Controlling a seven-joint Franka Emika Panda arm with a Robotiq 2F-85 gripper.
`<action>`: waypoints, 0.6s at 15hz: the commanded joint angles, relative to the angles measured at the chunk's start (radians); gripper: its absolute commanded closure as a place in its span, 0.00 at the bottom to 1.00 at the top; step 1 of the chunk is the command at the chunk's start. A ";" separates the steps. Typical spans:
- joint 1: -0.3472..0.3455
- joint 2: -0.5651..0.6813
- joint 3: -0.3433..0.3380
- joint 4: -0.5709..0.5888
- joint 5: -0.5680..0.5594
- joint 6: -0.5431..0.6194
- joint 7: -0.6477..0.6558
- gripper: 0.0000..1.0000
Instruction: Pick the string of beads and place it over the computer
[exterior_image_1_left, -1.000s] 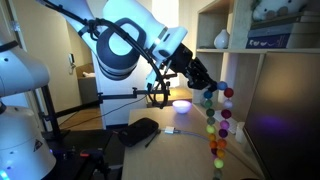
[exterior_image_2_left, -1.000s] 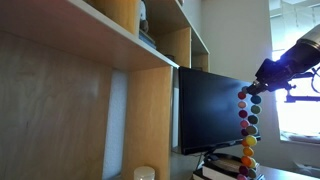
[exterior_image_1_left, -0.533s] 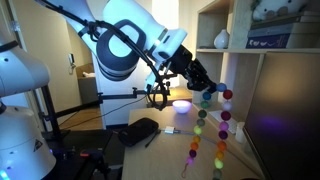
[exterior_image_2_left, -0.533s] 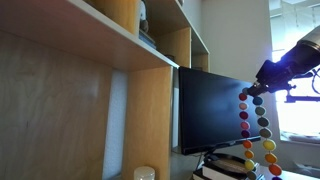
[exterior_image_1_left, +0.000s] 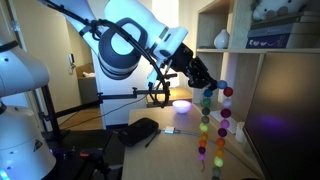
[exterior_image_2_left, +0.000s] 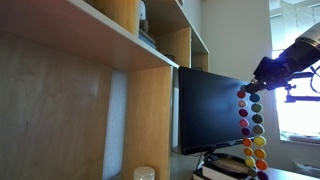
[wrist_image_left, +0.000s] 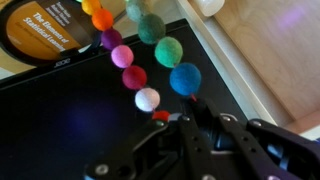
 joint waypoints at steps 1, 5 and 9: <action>0.046 -0.031 -0.027 0.063 -0.034 0.000 0.151 0.96; 0.092 -0.053 -0.071 0.135 -0.031 0.000 0.278 0.96; 0.133 -0.071 -0.149 0.199 -0.015 0.000 0.369 0.96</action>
